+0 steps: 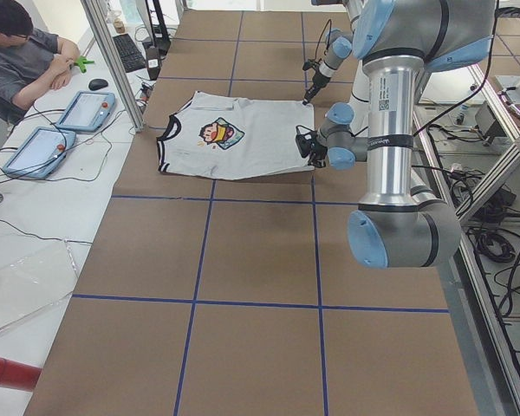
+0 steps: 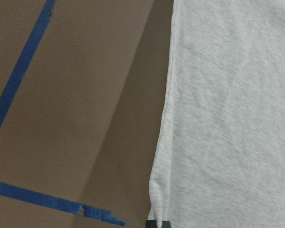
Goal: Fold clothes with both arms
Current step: 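Pinch the hem corners with both grippers, adjusting grip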
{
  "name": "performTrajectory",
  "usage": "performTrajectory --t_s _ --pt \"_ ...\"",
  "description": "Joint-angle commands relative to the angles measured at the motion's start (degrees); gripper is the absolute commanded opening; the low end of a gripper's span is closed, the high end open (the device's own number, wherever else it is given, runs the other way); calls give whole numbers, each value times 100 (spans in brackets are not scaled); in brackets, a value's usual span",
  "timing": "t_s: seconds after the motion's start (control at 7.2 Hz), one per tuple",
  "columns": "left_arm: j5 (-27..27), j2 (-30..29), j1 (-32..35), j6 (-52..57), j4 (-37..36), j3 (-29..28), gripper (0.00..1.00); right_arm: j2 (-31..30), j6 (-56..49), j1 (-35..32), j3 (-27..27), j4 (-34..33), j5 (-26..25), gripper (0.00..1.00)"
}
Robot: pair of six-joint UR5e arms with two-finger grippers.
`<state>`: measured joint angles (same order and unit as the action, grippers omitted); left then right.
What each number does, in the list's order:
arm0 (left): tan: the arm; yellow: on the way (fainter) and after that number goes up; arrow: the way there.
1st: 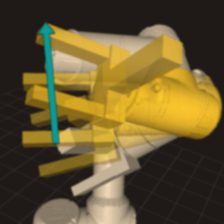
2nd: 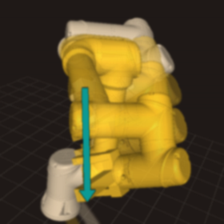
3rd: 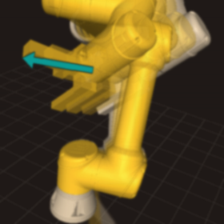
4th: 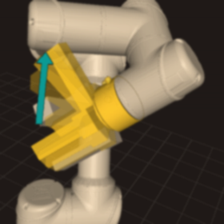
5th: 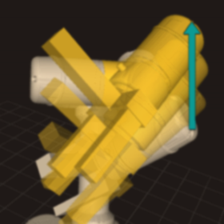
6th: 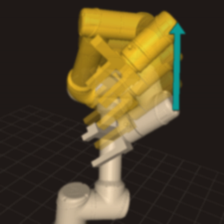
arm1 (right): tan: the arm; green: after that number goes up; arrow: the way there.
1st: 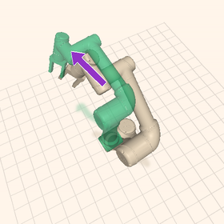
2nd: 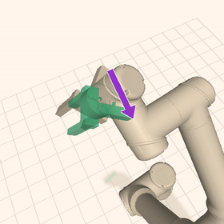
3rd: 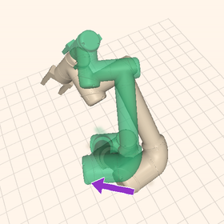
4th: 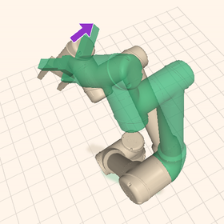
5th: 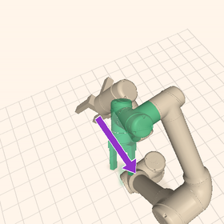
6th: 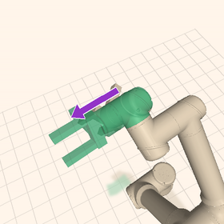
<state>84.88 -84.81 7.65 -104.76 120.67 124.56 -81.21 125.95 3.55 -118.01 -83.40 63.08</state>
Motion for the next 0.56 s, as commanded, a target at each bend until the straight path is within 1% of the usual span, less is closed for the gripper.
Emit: performTrajectory --t_s 0.0,0.42 --pt "-7 0 -1 0 9 7 0 -9 0 102 -20 -1 -102 39" --pt "-7 0 -1 0 9 7 0 -26 0 155 -20 -70 -111 40"
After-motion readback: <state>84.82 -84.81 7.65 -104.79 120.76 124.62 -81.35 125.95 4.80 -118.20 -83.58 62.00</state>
